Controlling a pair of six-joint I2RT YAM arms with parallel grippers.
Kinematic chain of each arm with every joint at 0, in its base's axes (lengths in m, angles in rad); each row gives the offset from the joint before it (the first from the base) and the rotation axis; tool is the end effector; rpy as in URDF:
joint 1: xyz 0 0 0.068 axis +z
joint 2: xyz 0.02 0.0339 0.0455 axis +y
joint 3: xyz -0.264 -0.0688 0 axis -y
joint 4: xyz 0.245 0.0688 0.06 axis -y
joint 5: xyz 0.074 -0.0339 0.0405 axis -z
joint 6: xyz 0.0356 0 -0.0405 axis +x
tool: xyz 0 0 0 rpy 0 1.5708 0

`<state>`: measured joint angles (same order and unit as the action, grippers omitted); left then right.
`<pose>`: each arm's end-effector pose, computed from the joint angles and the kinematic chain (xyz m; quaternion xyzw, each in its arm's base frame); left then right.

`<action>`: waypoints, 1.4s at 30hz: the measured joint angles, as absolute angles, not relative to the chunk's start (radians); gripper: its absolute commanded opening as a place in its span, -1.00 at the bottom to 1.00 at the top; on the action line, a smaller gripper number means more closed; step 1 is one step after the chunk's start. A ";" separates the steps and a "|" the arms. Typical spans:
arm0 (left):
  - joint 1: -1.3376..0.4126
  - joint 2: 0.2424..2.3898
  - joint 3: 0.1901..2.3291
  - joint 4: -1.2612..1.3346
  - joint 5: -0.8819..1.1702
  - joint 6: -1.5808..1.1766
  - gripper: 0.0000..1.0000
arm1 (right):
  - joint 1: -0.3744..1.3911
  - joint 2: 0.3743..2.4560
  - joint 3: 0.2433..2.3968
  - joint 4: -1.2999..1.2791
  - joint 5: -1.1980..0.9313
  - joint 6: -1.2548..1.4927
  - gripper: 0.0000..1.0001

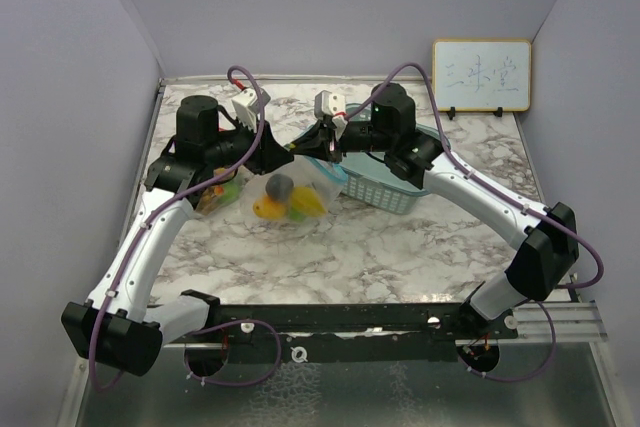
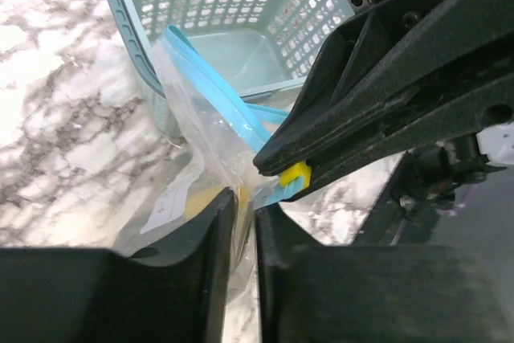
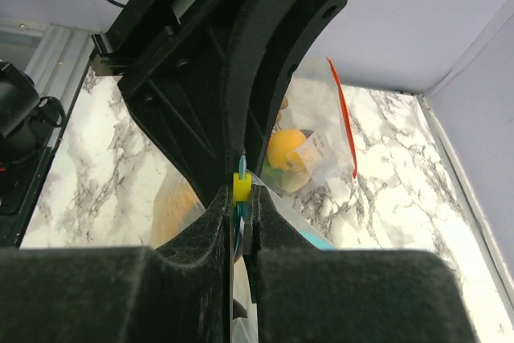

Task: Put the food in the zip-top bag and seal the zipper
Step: Zip the zipper food storage bag.

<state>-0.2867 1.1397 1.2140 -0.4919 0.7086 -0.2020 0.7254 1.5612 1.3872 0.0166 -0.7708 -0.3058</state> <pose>0.2255 -0.0906 0.3904 0.2223 0.7775 -0.4059 0.4258 0.2585 0.2623 0.3786 -0.5598 0.4928 0.4049 0.5290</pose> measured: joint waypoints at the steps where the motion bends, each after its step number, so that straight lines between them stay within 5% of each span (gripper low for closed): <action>1: -0.283 1.129 1.198 -0.479 0.707 -0.189 -0.41 | 0.726 1.561 1.389 0.010 -0.770 -0.305 -0.95; 13: -0.284 1.030 1.088 -0.331 0.800 -0.097 -0.33 | 0.725 1.562 1.434 -0.027 -0.791 -0.267 -0.95; 18: -0.284 1.040 1.073 -0.307 0.805 -0.067 -1.00 | 0.725 1.575 1.459 -0.042 -0.835 -0.256 -0.95; 42: -0.294 0.992 1.156 -0.458 0.588 0.041 -1.00 | 0.732 1.588 1.473 -0.080 -0.792 -0.317 -0.95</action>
